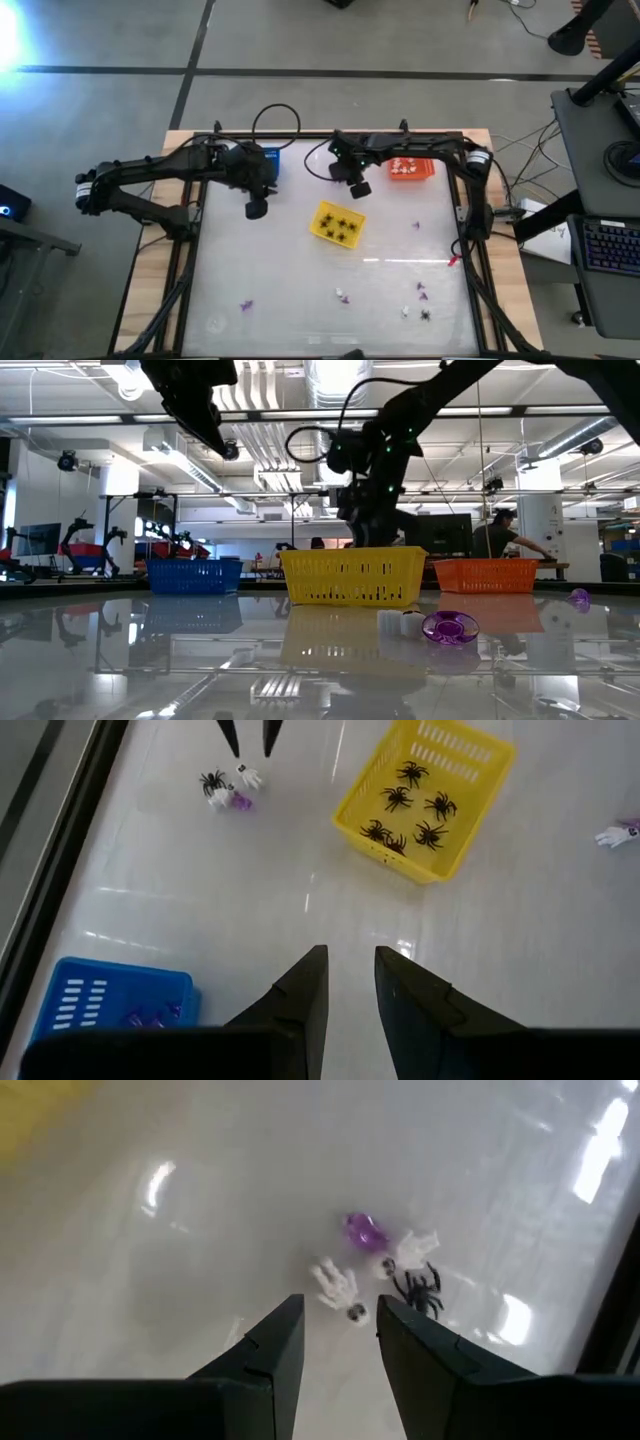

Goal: Sort Halloween decoration
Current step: Put the white skeleton toy into the orange bin

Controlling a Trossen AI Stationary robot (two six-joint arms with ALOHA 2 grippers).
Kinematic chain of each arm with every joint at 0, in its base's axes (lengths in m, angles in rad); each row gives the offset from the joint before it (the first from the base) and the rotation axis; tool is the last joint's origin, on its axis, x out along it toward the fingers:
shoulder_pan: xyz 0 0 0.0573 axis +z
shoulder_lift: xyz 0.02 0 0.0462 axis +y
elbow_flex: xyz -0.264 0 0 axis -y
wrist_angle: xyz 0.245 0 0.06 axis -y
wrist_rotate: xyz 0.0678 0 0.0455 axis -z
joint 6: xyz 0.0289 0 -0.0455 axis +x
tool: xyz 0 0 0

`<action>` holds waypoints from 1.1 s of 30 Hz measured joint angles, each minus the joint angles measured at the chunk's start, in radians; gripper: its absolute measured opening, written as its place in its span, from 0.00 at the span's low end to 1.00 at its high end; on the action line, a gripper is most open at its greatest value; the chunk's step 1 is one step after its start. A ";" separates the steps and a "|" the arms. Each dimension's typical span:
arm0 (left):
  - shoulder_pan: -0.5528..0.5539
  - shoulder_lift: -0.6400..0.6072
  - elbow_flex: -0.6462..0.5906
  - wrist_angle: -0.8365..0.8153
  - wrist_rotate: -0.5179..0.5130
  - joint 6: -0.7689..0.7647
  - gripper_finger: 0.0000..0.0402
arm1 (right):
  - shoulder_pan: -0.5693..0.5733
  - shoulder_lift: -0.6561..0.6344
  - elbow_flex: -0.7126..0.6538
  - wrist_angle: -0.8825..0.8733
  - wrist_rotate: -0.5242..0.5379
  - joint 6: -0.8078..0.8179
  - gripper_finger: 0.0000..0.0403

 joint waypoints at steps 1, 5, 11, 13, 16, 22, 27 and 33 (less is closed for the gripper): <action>0.000 0.000 0.000 -0.005 0.000 0.000 0.17 | 0.000 0.011 0.002 0.005 0.015 0.000 0.30; 0.000 0.000 0.000 -0.005 0.001 -0.001 0.17 | -0.010 0.045 0.017 0.023 0.021 0.000 0.30; 0.000 0.000 0.000 -0.008 0.001 -0.017 0.17 | -0.015 0.071 0.028 0.017 0.002 0.001 0.30; 0.000 0.000 0.000 -0.008 0.001 -0.018 0.17 | -0.020 0.071 0.027 0.005 -0.034 0.001 0.30; 0.000 0.000 0.000 -0.008 0.001 -0.018 0.17 | -0.024 0.076 0.025 0.017 -0.055 0.002 0.30; 0.000 0.000 0.000 -0.008 0.001 -0.018 0.17 | -0.044 0.095 0.025 0.019 -0.060 0.028 0.30; 0.000 0.000 0.000 -0.008 0.001 -0.018 0.17 | -0.053 0.122 0.026 0.024 -0.070 0.059 0.30; 0.000 0.000 0.000 -0.008 0.001 -0.026 0.17 | -0.052 0.123 0.026 0.018 -0.070 0.105 0.27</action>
